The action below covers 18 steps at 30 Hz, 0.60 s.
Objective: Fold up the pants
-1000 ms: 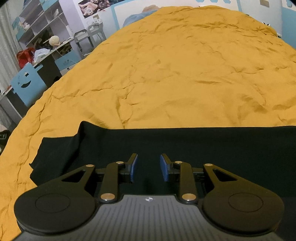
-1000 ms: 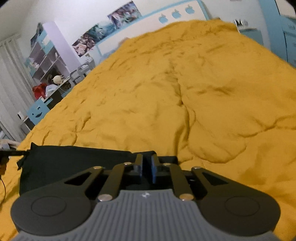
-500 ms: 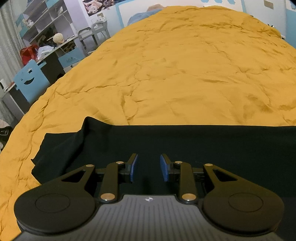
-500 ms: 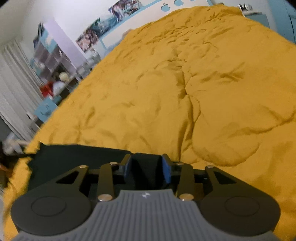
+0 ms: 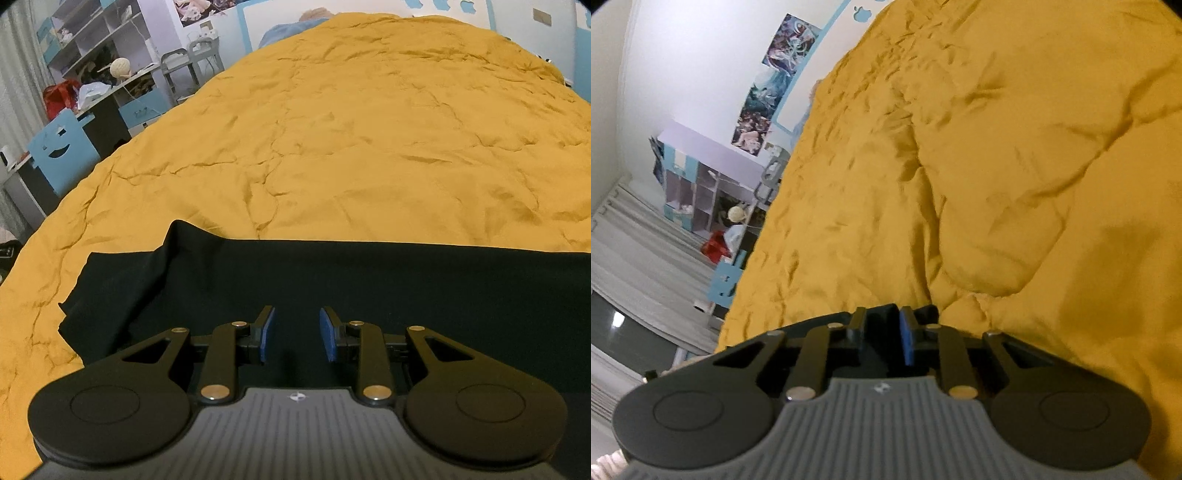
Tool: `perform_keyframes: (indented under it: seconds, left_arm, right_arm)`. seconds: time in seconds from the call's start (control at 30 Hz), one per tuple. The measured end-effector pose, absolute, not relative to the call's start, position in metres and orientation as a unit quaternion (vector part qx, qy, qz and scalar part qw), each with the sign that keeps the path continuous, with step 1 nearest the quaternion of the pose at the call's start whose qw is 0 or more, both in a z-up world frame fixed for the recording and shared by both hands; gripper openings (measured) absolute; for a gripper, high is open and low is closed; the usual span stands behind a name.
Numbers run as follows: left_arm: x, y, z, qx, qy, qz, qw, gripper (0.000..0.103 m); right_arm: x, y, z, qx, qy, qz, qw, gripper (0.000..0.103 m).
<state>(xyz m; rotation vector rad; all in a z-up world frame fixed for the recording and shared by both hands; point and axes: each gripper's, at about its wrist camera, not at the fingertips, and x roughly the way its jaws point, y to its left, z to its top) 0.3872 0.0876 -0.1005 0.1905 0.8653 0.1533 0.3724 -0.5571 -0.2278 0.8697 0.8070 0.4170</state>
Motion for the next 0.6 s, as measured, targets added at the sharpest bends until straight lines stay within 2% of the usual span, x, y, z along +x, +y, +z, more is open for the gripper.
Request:
perform_keyframes:
  seconds: [0.03,0.33,0.5,0.6]
  left_arm:
    - [0.387,0.086,-0.1,0.093,0.418,0.071,0.901,0.034]
    - [0.385,0.078,-0.099,0.083,0.414,0.043,0.906,0.034]
    - [0.385,0.076,-0.102,0.077,0.416,0.036,0.905,0.034]
    - [0.38,0.073,-0.1,0.07,0.417,0.026,0.906,0.034]
  right_arm:
    - [0.37,-0.557,-0.224,0.401,0.372,0.194,0.814,0.0]
    - [0.352,-0.556,-0.169,0.331,0.328,0.153,0.871,0.0]
    - [0.363,-0.55,-0.185,0.301,0.39,0.121,0.862,0.0]
    - [0.362,-0.548,-0.194,0.311,0.391,0.097,0.861,0.0]
